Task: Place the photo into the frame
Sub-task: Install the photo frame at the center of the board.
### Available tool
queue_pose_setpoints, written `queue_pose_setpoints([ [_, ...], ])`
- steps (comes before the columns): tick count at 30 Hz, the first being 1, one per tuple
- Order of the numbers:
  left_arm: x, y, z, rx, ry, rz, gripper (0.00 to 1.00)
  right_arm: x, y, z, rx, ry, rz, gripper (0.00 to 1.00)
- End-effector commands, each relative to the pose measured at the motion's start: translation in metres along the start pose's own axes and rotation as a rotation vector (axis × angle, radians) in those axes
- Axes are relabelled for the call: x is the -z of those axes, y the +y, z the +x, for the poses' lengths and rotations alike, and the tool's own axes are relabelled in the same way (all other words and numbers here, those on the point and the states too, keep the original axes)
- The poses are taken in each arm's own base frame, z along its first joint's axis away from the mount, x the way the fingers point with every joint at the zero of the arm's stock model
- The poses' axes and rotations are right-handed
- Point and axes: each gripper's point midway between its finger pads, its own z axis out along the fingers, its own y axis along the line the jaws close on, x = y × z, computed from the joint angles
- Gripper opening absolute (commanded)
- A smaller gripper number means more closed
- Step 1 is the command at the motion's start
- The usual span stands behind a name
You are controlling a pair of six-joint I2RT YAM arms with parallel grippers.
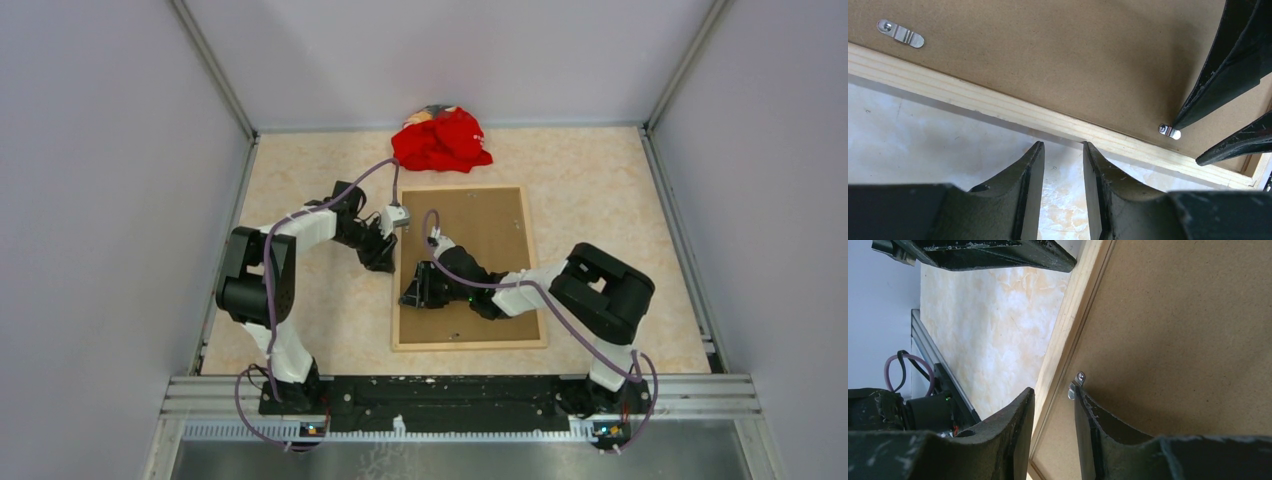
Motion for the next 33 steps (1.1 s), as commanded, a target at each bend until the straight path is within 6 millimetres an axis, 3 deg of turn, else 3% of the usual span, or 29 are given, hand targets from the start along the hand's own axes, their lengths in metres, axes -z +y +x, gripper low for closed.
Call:
queue_pose_setpoints([
  [1,0.001,0.006,-0.008,-0.044,-0.011,-0.013,0.40,-0.006,0.015,-0.003,-0.008,-0.018,-0.052,0.34],
  [33,0.006,0.006,-0.012,-0.060,-0.010,-0.018,0.40,-0.015,0.007,-0.002,-0.055,-0.056,-0.033,0.31],
])
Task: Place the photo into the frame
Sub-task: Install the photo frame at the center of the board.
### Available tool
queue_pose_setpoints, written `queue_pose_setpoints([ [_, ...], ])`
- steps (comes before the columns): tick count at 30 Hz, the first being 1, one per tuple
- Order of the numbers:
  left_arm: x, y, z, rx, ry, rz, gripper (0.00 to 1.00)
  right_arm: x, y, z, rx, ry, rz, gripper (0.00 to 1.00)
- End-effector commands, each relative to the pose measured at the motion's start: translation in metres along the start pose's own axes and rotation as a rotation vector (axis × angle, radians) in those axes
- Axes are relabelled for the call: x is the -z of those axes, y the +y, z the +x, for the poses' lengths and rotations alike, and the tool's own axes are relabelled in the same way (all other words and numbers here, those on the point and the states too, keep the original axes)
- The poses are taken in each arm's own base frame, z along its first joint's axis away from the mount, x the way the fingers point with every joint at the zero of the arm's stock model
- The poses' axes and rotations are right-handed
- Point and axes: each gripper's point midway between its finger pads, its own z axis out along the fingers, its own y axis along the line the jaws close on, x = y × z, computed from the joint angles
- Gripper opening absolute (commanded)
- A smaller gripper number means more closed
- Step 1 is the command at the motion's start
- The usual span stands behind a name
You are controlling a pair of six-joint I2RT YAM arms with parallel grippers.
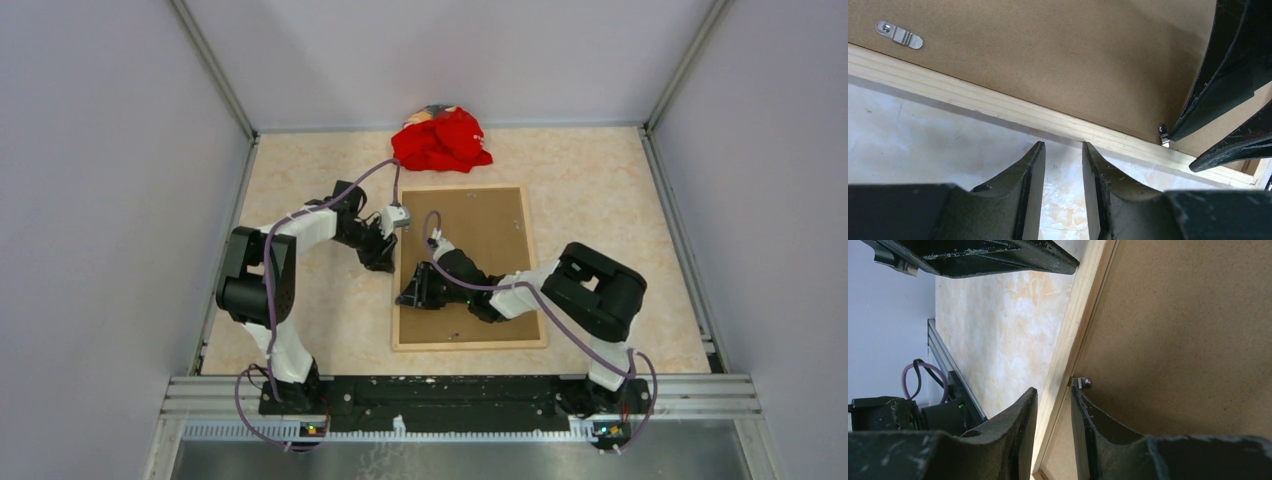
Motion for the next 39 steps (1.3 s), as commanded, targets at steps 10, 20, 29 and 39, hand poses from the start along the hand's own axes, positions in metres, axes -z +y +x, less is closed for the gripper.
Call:
queue_pose_setpoints([
  [10,0.006,0.005,-0.012,-0.053,-0.012,-0.018,0.40,-0.010,0.004,-0.003,0.011,-0.036,-0.011,0.31],
  [20,0.009,0.005,-0.013,-0.060,-0.009,-0.023,0.40,0.000,0.029,-0.014,0.058,-0.040,-0.068,0.34],
  [29,0.021,0.014,-0.035,-0.025,-0.060,-0.031,0.40,0.049,0.054,-0.065,0.140,-0.135,-0.085,0.44],
  [39,0.017,0.023,-0.039,0.008,-0.065,-0.029,0.40,0.033,0.026,-0.042,0.106,-0.080,-0.057,0.44],
])
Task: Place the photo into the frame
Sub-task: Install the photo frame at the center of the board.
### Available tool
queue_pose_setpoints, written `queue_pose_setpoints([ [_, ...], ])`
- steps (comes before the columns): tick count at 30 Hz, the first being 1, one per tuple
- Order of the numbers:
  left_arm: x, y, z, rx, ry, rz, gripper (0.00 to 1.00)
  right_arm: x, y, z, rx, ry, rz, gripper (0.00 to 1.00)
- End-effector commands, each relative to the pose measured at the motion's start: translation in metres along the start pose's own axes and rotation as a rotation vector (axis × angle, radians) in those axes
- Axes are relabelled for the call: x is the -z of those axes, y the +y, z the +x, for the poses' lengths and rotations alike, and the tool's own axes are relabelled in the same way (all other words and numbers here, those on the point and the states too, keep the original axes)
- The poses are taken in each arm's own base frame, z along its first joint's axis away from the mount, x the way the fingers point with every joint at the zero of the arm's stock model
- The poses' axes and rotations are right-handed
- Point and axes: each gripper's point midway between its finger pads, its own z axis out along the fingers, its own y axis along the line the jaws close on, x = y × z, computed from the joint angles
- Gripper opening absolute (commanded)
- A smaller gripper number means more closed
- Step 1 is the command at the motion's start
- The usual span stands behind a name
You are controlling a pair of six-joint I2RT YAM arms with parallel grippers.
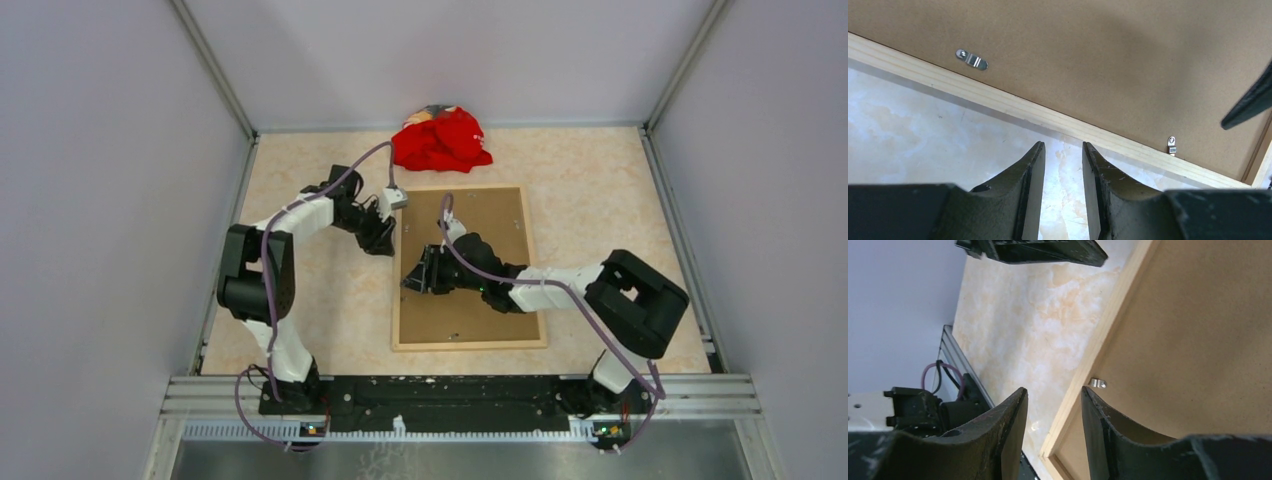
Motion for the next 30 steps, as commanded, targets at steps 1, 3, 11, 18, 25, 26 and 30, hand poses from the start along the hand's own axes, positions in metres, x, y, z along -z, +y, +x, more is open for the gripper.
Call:
queue_pose_setpoints([
  [1,-0.002,0.002,-0.007,0.012,-0.020,0.018,0.40,-0.009,-0.004,0.010,0.004,0.020,-0.009,0.44],
  [3,-0.004,0.001,-0.004,0.016,-0.017,0.023,0.40,-0.014,-0.003,0.020,0.010,0.045,-0.010,0.44],
  [11,-0.012,-0.001,0.006,0.036,-0.006,0.042,0.40,-0.031,-0.009,0.049,-0.009,0.095,0.004,0.43],
  [18,-0.016,0.000,0.010,0.043,0.001,0.045,0.40,-0.037,-0.014,0.051,-0.012,0.089,0.020,0.42],
  [25,-0.016,-0.001,0.013,0.036,0.008,0.042,0.40,-0.044,-0.016,0.048,-0.011,0.079,0.031,0.41],
  [26,-0.015,-0.002,0.013,0.036,0.009,0.042,0.39,-0.045,-0.016,0.048,-0.011,0.079,0.034,0.41],
  [30,-0.014,-0.003,0.014,0.030,0.009,0.040,0.39,-0.046,-0.019,0.045,-0.004,0.063,0.050,0.41],
])
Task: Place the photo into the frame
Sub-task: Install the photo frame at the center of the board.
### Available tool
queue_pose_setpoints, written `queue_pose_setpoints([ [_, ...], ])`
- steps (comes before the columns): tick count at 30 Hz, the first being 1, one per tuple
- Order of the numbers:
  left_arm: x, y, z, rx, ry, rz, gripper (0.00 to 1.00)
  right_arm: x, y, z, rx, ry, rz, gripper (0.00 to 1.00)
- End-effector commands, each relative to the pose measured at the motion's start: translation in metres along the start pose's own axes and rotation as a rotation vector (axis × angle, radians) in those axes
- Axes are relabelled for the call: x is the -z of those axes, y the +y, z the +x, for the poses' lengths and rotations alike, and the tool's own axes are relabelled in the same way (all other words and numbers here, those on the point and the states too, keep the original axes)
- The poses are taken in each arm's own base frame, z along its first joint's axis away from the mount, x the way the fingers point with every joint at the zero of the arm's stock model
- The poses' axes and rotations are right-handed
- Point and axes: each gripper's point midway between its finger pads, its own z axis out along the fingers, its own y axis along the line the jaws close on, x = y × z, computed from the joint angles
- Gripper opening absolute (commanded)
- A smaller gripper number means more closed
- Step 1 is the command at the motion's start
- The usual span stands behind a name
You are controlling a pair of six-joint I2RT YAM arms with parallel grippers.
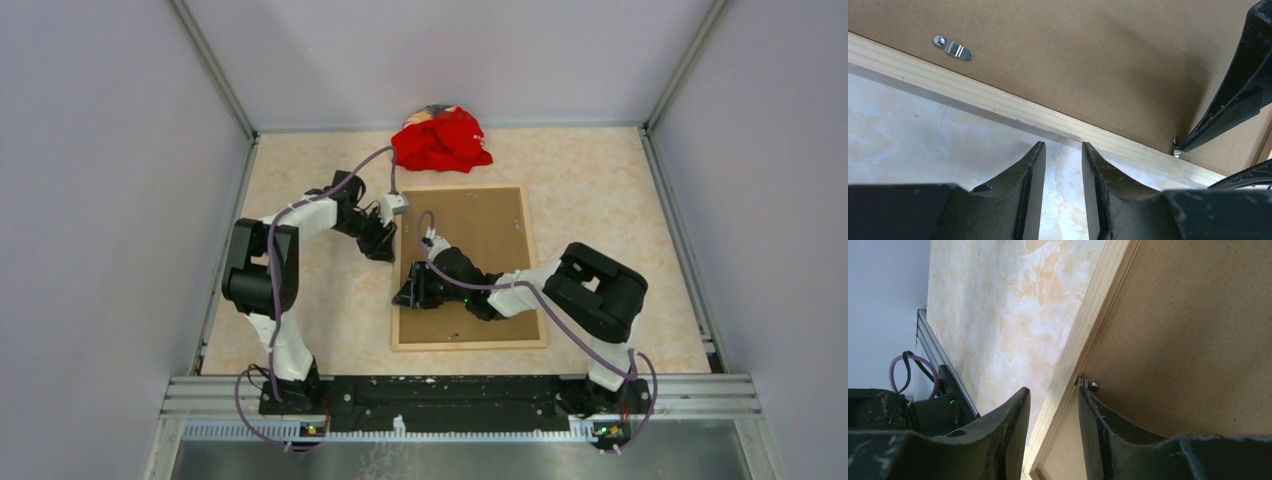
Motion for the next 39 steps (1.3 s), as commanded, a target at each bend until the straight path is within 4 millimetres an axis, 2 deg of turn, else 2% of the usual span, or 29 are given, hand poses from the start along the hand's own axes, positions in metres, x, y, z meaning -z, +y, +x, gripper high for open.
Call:
queue_pose_setpoints([
  [1,0.001,-0.003,-0.004,-0.020,-0.021,0.007,0.39,-0.008,0.004,-0.009,0.020,-0.040,0.009,0.41],
  [9,0.002,-0.004,-0.005,-0.027,-0.023,0.006,0.39,-0.010,0.009,-0.005,0.010,-0.023,-0.021,0.40],
  [12,0.003,-0.004,-0.006,-0.027,-0.022,0.008,0.39,0.000,0.027,-0.014,0.001,-0.028,-0.079,0.40],
  [14,0.007,-0.003,-0.010,-0.026,-0.027,0.003,0.39,0.016,0.041,-0.036,0.008,-0.067,-0.118,0.42],
  [17,0.015,0.009,-0.023,0.007,-0.066,-0.014,0.38,0.048,0.044,-0.085,0.036,-0.169,-0.119,0.45],
  [20,0.020,0.029,-0.037,0.089,-0.117,-0.019,0.38,0.066,0.024,-0.126,0.066,-0.230,-0.066,0.48],
  [23,0.021,0.044,-0.051,0.157,-0.163,-0.003,0.38,0.071,0.008,-0.159,0.069,-0.259,-0.061,0.50],
  [26,0.015,0.047,-0.059,0.198,-0.192,0.043,0.38,0.061,-0.011,-0.181,0.068,-0.257,-0.054,0.50],
  [29,0.008,0.049,-0.058,0.223,-0.197,0.070,0.38,0.040,-0.030,-0.193,0.054,-0.230,-0.053,0.50],
  [31,0.004,0.050,-0.053,0.229,-0.186,0.075,0.37,0.021,-0.044,-0.191,0.038,-0.197,-0.046,0.50],
  [35,-0.001,0.045,-0.045,0.228,-0.177,0.101,0.36,-0.009,-0.056,-0.189,0.004,-0.156,-0.068,0.50],
  [39,-0.006,0.046,-0.037,0.231,-0.157,0.097,0.31,-0.027,-0.061,-0.186,-0.016,-0.136,-0.078,0.49],
])
